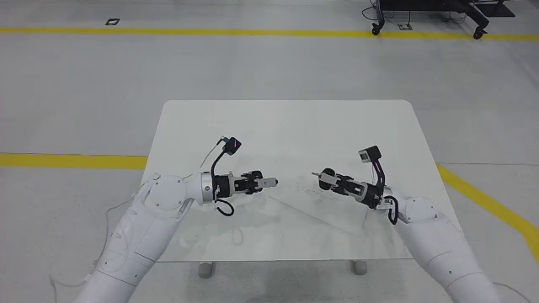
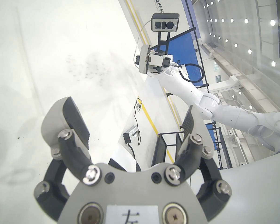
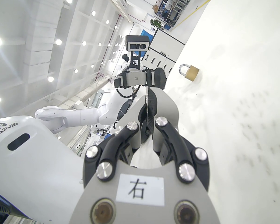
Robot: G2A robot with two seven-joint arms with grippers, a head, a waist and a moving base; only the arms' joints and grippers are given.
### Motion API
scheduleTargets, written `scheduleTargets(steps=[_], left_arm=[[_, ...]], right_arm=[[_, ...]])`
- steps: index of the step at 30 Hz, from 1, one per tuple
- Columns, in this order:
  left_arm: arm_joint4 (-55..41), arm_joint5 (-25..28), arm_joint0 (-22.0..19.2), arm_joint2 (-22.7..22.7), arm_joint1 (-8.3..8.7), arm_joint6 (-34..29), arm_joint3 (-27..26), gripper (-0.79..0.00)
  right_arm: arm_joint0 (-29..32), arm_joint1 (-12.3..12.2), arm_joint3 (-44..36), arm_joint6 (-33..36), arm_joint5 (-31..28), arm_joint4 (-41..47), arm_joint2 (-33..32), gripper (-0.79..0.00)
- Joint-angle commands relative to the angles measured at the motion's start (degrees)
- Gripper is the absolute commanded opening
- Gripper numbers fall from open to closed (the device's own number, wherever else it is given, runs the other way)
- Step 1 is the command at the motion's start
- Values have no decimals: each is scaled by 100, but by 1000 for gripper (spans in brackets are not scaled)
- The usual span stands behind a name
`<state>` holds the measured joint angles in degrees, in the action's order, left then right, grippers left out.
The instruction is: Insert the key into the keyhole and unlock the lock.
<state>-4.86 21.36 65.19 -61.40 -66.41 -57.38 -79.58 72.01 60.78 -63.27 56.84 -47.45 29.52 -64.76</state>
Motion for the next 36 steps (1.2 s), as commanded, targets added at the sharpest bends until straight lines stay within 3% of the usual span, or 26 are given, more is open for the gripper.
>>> scheduleTargets(steps=[1, 4, 9, 12, 14, 20, 24, 27, 36], left_arm=[[190, -105, -3, -67, 15, 208, -109, 0], [783, -313, 133, -536, 139, 472, -644, 0], [2935, -1119, 910, -1626, 441, 603, -2124, 0], [4583, -1579, 1299, -1613, 536, 287, -2761, 0], [5169, -1863, 1370, -1396, 541, 103, -2861, 0], [5938, -2528, 736, -305, 375, -45, -2105, 0], [5913, -2887, 113, 302, 188, 9, -1388, -234], [5844, -3025, -166, 593, 82, -17, -1088, -332], [5932, -3303, -413, 891, -55, -61, -725, -468]], right_arm=[[1, 0, -1, 0, 0, 0, 0, -785], [1, 0, -1, 0, 0, 0, 0, -785], [1, 0, -1, 0, 0, 0, 0, -785], [1, 0, -1, 0, 0, 0, 0, -785], [1, 0, -1, 0, 0, 0, 0, -785], [1, 0, -1, 0, 0, 0, 0, -785], [1, 0, -1, 0, 0, 0, 0, -785], [1, 0, -1, 0, 0, 0, 0, -785], [1, 0, -1, 0, 0, 0, 0, -785]])
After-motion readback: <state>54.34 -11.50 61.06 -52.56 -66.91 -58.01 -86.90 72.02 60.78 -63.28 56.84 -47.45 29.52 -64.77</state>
